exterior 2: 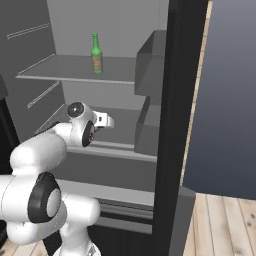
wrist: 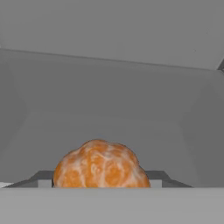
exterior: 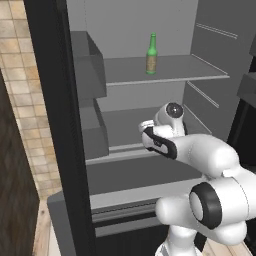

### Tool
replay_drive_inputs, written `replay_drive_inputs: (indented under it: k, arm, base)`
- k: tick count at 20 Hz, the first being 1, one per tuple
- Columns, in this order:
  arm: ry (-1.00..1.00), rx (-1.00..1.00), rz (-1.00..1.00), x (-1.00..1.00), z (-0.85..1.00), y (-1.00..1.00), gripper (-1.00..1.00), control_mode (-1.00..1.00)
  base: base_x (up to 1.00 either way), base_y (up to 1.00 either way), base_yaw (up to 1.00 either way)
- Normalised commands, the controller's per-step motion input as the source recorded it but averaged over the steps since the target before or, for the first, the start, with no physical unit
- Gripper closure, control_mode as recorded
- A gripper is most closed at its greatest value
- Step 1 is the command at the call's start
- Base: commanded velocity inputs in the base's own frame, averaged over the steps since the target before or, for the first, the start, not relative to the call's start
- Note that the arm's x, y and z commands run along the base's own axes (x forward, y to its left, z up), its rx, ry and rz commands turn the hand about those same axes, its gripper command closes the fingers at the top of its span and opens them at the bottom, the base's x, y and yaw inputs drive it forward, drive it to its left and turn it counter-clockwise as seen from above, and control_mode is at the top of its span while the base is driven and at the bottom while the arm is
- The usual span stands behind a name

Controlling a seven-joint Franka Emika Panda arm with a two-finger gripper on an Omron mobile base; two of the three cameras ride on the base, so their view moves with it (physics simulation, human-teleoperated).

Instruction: Place the beer and liquor on the top shelf of the fridge to keep them out of children's reach, and place the tangerine on lower shelves for easy access.

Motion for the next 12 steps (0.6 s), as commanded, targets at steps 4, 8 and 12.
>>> replay_drive_inputs:
  k: [4, 8, 12]
  arm:
    - [0.01, 0.0, 0.0, 0.58, -0.3, 0.0, 1.0, -1.0]
    - [0.0, 0.0, 0.0, 0.53, -0.41, 0.0, 1.0, -1.0]
    - [0.0, 0.0, 0.0, 0.51, -0.42, 0.0, 1.0, -1.0]
  base:
    - [0.0, 0.0, 0.0]
    - [0.0, 0.0, 0.0]
    - [0.0, 0.0, 0.0]
